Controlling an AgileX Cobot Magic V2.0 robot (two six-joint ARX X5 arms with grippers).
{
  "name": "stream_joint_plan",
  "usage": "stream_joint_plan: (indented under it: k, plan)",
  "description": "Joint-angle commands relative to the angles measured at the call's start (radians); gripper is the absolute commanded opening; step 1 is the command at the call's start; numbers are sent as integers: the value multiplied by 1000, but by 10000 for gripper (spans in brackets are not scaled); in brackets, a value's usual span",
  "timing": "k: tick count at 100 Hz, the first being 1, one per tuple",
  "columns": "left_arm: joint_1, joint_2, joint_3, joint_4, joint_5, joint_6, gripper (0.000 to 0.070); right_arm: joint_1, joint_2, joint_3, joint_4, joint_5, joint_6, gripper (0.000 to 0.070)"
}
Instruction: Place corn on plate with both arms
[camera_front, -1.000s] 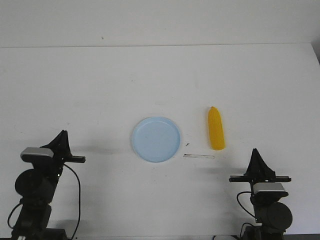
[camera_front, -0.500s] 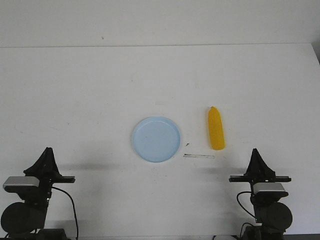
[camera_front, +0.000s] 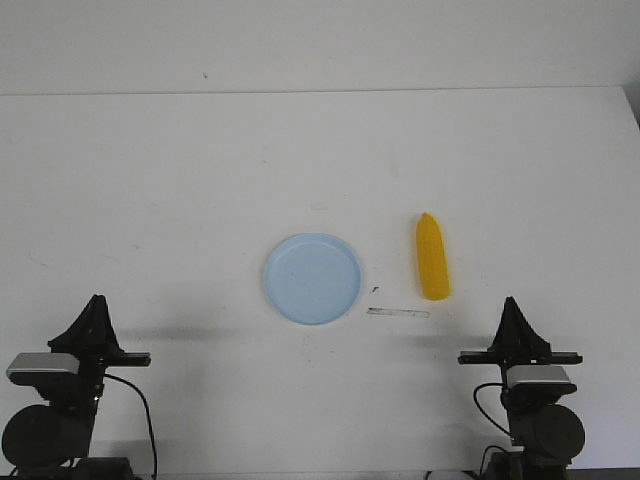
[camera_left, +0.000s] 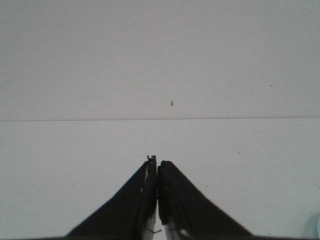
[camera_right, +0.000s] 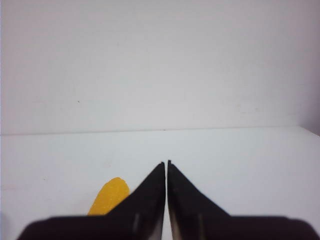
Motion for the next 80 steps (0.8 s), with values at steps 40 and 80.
stream_joint_plan:
  k: [40,80]
  plan:
    - [1,-2,5,10,-4,9,2,0,2,-1,31,0,0,6]
    - [1,-2,5,10,-4,9,2,3,2,11,96,-11,70,5]
